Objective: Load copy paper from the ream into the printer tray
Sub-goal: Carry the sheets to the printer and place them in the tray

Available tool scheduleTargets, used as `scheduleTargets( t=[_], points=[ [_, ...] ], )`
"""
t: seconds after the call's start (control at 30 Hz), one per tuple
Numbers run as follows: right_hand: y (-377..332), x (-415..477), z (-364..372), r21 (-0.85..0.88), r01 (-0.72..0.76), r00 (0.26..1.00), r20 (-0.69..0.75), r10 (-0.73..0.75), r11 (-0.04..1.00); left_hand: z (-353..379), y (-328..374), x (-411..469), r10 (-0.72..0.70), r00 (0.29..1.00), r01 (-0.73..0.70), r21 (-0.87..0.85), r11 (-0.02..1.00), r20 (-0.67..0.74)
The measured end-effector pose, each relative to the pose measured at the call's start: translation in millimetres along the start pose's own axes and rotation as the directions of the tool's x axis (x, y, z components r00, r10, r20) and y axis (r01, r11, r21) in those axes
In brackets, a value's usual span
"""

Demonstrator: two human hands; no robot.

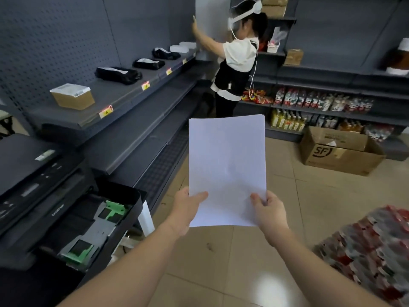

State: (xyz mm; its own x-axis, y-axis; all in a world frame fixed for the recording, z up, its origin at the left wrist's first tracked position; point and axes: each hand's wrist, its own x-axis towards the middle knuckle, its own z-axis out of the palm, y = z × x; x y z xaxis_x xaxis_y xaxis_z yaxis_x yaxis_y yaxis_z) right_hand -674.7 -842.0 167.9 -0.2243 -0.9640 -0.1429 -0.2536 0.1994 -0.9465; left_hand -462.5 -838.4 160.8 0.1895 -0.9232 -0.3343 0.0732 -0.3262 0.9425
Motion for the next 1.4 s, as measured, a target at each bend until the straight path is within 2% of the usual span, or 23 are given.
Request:
scheduleTargets(
  t=[0.2, 0.33, 0.5, 0.63, 0.8, 0.97, 1.13, 1.3, 1.4],
  points=[
    [-34.8, 64.2, 108.0, -0.057, 0.050, 0.988, 0.148, -0.041, 0.997, -73.9, 17.8, 68.5, 0.007, 0.983, -0.017, -0.050, 0.999, -0.186],
    [-55.9, 84.6, 185.9, -0.130, 0.128, 0.947, 0.310, -0.082, 0.983, -137.6, 15.6, 90.2, -0.053, 0.935, 0.015, -0.112, 0.994, -0.352],
    [-66.6, 90.1, 290.5, -0.122, 0.166, 0.847, 0.527, -0.078, 0.978, -213.6, 1.5, 86.8, -0.117, 0.811, -0.019, -0.226, 0.974, -0.573],
    [-62.9, 80.7, 356.7, -0.117, 0.178, 0.715, 0.698, -0.047, 0.977, -258.3, -21.0, 70.7, -0.219, 0.683, -0.025, -0.321, 0.947, -0.697],
    [-54.8, 78.6, 402.4, -0.140, 0.211, 0.542, 0.840, 0.004, 0.967, -272.1, -45.8, 58.1, -0.344, 0.545, -0.025, -0.425, 0.905, -0.765],
    [-39.4, 92.3, 425.4, -0.190, 0.337, 0.407, 0.912, 0.040, 0.922, -256.6, -63.6, 60.7, -0.474, 0.384, 0.024, -0.505, 0.863, -0.792],
    [-10.6, 107.5, 431.3, -0.267, 0.400, 0.348, 0.929, 0.124, 0.877, -226.3, -77.7, 64.8, -0.563, 0.272, 0.043, -0.574, 0.818, -0.781],
    [26.3, 109.8, 422.8, -0.374, 0.422, 0.343, 0.909, 0.236, 0.826, -203.3, -104.3, 62.3, -0.616, 0.232, 0.115, -0.608, 0.786, -0.752],
    [36.8, 107.3, 421.1, -0.431, 0.419, 0.331, 0.892, 0.308, 0.799, -199.1, -112.0, 61.5, -0.631, 0.233, 0.149, -0.614, 0.775, -0.740]
  ],
)
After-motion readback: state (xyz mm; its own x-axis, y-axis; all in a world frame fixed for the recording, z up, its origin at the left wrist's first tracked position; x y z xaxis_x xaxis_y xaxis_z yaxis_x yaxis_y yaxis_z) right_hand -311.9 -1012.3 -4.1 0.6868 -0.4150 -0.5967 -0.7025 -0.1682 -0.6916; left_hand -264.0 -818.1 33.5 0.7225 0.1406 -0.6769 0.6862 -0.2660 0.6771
